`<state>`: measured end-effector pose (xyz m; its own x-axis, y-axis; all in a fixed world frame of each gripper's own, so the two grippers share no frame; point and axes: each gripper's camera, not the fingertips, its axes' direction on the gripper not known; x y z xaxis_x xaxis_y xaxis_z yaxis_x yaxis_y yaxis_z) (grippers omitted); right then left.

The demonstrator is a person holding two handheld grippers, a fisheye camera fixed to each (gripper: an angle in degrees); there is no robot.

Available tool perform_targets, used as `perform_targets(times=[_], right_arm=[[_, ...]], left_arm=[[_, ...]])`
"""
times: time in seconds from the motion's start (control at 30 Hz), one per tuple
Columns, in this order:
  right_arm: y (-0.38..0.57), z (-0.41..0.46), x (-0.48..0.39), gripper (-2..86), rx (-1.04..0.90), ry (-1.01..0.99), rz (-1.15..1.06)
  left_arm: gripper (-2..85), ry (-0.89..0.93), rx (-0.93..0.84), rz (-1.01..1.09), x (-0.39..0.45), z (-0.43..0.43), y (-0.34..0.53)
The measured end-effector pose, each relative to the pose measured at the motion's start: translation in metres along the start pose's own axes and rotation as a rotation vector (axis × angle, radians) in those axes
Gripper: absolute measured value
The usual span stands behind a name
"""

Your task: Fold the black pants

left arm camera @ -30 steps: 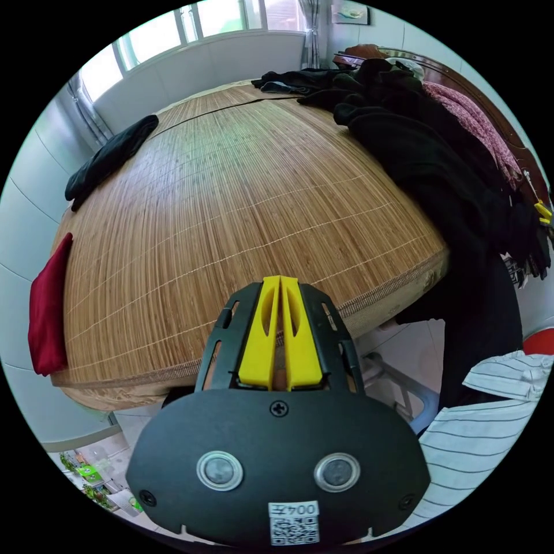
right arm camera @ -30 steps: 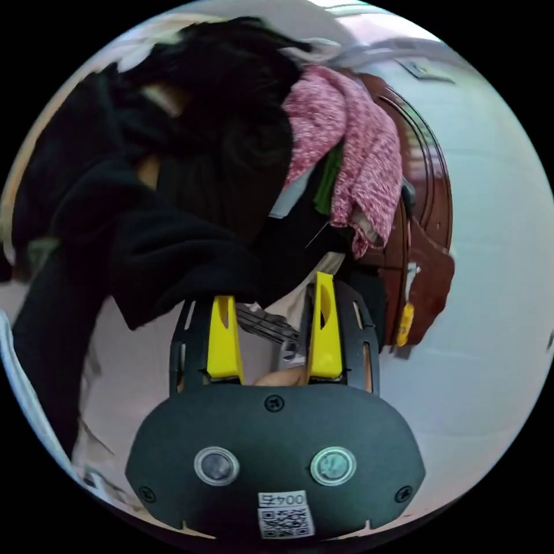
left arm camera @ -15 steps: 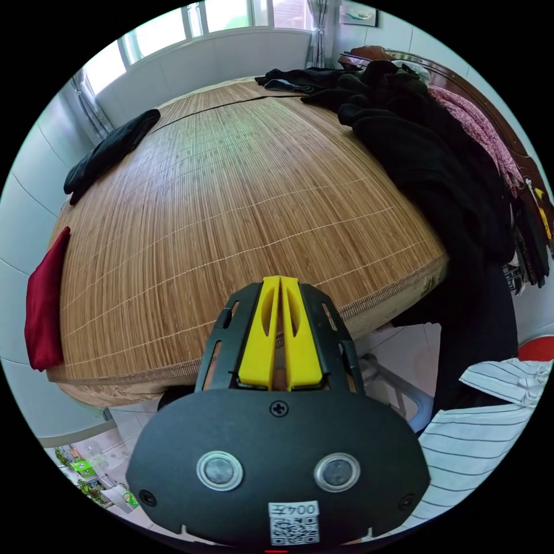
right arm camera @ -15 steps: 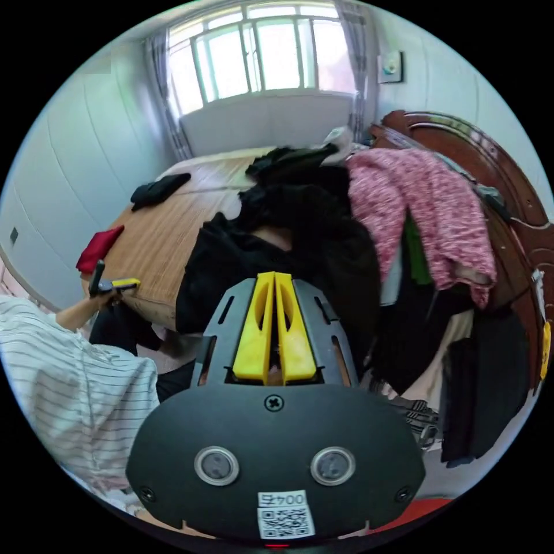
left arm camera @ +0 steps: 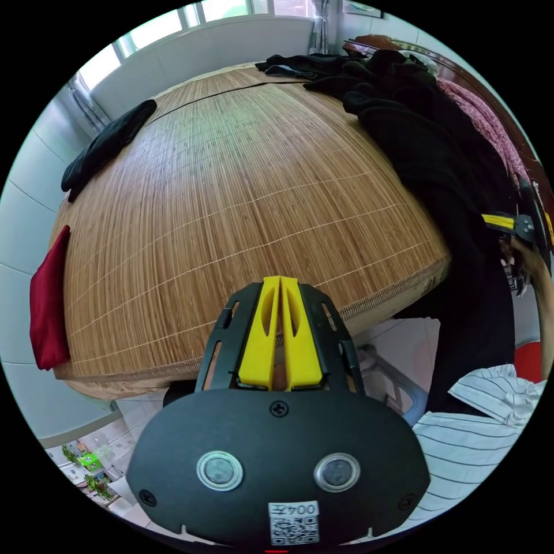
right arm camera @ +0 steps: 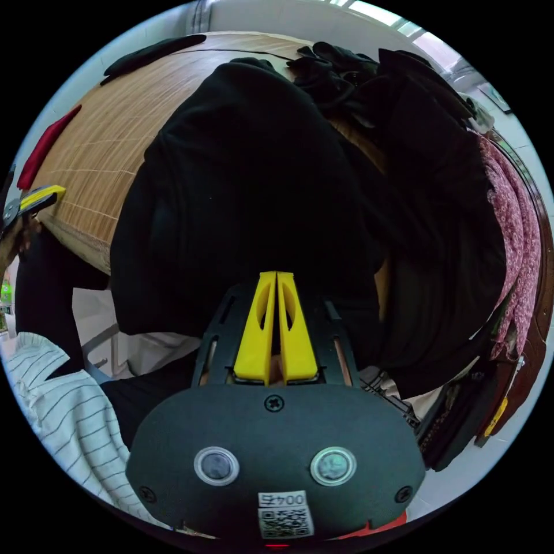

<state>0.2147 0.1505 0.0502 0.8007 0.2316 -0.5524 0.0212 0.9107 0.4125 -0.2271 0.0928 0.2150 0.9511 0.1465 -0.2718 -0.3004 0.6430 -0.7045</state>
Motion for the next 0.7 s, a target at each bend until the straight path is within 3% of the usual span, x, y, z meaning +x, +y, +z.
perform_targets(times=[0.23, 0.47, 0.57, 0.7], right_arm=[[0.041, 0.005, -0.023, -0.8, 0.108, 0.089, -0.218], [0.097, -0.006, -0.037, -0.2, 0.255, 0.158, -0.026], [0.140, -0.043, -0.032, 2.6, 0.382, 0.062, 0.079], [0.178, -0.059, -0.056, 11.3, 0.408, -0.018, -0.030]], left_arm=[[0.2, 0.040, -0.006, -0.021, -0.047, -0.011, -0.006], [0.2, 0.043, -0.022, -0.031, -0.084, -0.019, -0.011], [0.2, 0.030, -0.018, -0.027, -0.095, -0.022, -0.010], [0.2, 0.040, -0.011, -0.044, -0.114, -0.023, -0.007]])
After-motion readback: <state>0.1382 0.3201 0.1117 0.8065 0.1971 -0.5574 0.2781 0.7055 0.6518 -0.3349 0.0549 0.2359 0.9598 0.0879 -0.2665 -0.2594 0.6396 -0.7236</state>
